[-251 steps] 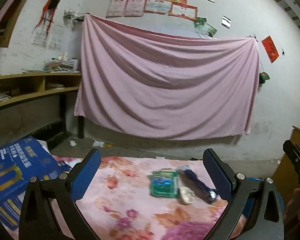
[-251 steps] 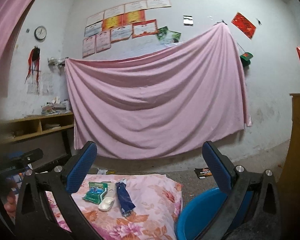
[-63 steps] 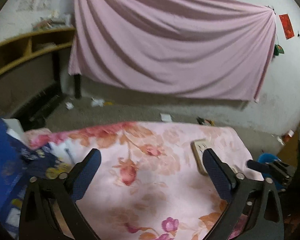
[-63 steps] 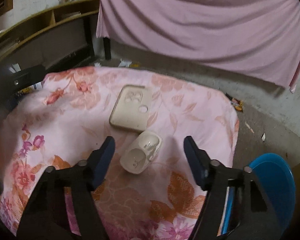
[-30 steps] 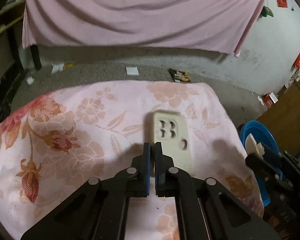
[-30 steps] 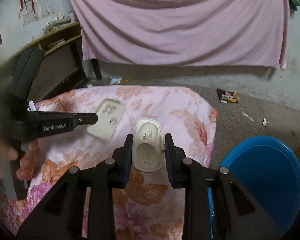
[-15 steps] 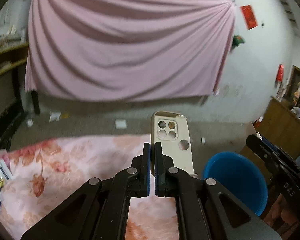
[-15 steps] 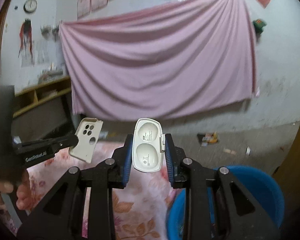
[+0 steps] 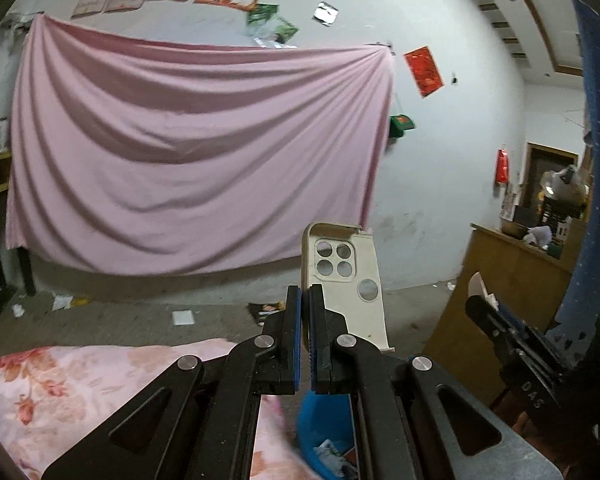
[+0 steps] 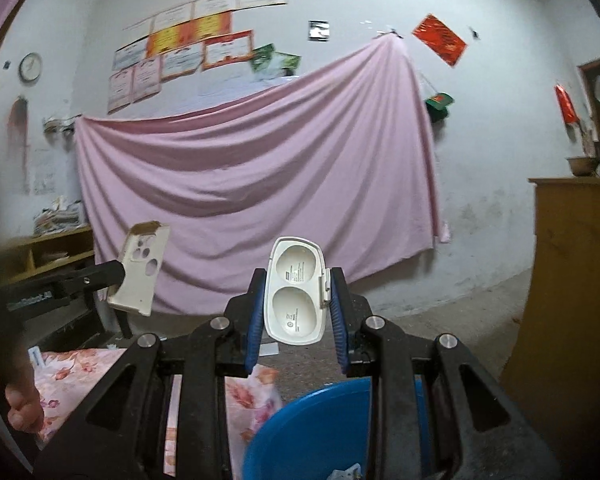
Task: Collect trash
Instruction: 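Carry both cases over the blue basin and open both tools to drop them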
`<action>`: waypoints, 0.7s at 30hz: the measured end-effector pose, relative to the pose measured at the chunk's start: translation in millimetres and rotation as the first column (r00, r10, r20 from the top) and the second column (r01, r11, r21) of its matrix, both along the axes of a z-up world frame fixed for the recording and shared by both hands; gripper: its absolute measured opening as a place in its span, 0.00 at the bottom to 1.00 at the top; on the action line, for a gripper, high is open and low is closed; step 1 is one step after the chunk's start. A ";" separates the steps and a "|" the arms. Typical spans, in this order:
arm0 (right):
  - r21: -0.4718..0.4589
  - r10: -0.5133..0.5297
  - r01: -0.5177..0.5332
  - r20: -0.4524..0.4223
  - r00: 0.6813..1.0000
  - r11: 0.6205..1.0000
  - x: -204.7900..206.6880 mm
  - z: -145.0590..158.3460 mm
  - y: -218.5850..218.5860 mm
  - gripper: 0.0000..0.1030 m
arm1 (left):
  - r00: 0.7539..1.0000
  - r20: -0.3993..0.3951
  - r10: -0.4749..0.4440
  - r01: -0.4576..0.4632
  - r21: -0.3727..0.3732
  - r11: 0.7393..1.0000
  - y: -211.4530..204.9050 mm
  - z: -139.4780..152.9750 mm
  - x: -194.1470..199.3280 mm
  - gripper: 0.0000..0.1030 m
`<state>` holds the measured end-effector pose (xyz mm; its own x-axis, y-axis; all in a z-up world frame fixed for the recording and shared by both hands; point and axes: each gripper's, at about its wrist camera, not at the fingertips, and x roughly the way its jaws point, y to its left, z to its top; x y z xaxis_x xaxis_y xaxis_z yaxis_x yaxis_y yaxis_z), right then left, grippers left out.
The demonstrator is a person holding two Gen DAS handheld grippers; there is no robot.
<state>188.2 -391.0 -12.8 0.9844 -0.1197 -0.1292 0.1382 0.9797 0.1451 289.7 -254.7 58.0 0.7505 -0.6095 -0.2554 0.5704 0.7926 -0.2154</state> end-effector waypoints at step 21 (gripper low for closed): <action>0.121 -0.043 0.080 -0.283 0.958 0.989 5.4 -52.2 -63.1 0.55 | 0.988 -0.137 -0.076 0.097 0.152 0.984 -105.5 -46.2 -16.2 0.01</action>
